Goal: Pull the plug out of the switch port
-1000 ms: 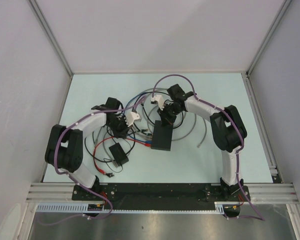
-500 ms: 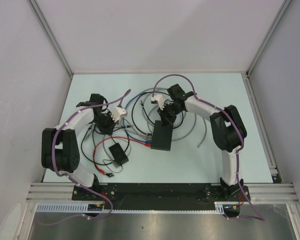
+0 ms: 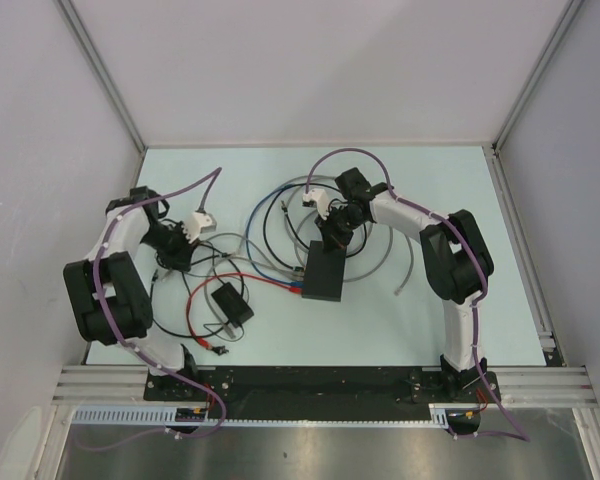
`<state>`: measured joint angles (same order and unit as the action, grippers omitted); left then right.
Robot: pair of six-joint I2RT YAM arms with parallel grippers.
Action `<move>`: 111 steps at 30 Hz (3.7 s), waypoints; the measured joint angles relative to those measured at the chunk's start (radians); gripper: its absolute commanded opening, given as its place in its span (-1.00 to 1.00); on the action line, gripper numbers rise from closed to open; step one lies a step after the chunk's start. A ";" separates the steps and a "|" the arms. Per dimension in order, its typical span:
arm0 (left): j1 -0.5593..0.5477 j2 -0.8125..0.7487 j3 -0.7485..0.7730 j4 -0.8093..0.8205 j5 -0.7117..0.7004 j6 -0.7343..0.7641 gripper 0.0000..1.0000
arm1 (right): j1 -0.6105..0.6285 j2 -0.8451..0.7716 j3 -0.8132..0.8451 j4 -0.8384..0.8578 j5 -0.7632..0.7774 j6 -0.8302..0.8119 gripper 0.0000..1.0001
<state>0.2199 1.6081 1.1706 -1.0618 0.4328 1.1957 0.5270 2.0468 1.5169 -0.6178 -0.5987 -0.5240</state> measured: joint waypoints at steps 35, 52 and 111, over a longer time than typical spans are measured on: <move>-0.499 0.458 0.343 0.334 0.447 -0.747 0.07 | -0.021 -0.024 -0.025 -0.209 -0.039 0.010 -1.00; -0.537 0.612 0.442 0.272 0.565 -0.813 -0.12 | -0.002 -0.012 -0.025 -0.207 -0.061 0.034 -1.00; -0.576 0.872 0.711 -0.220 0.670 -0.587 -1.00 | -0.010 -0.012 -0.034 -0.194 -0.076 0.061 -1.00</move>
<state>-0.3561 2.4802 1.8816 -1.2823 1.1030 0.6090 0.5175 2.0346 1.4834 -0.8120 -0.6743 -0.4625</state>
